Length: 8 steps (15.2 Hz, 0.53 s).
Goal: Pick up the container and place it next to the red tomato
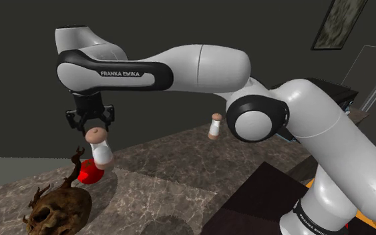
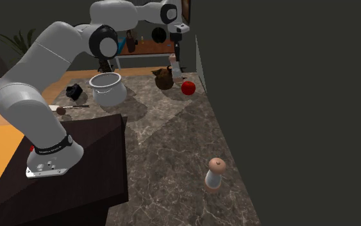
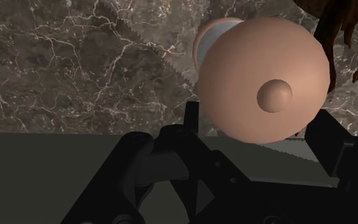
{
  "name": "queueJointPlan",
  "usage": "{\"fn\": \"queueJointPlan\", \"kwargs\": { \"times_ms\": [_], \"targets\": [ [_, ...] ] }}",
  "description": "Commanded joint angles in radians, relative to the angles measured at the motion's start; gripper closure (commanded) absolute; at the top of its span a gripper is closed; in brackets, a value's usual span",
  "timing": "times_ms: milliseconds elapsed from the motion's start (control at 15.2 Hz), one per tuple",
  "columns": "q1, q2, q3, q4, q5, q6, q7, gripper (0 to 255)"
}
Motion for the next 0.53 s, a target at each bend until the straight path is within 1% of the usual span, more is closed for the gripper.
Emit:
{"fn": "queueJointPlan", "kwargs": {
  "times_ms": [0, 462],
  "targets": [
    [0.001, 0.002, 0.000, -0.021, 0.000, 0.024, 0.003, 255],
    [-0.002, -0.015, 0.000, -0.146, -0.002, 0.132, 0.008, 255]
  ]
}}
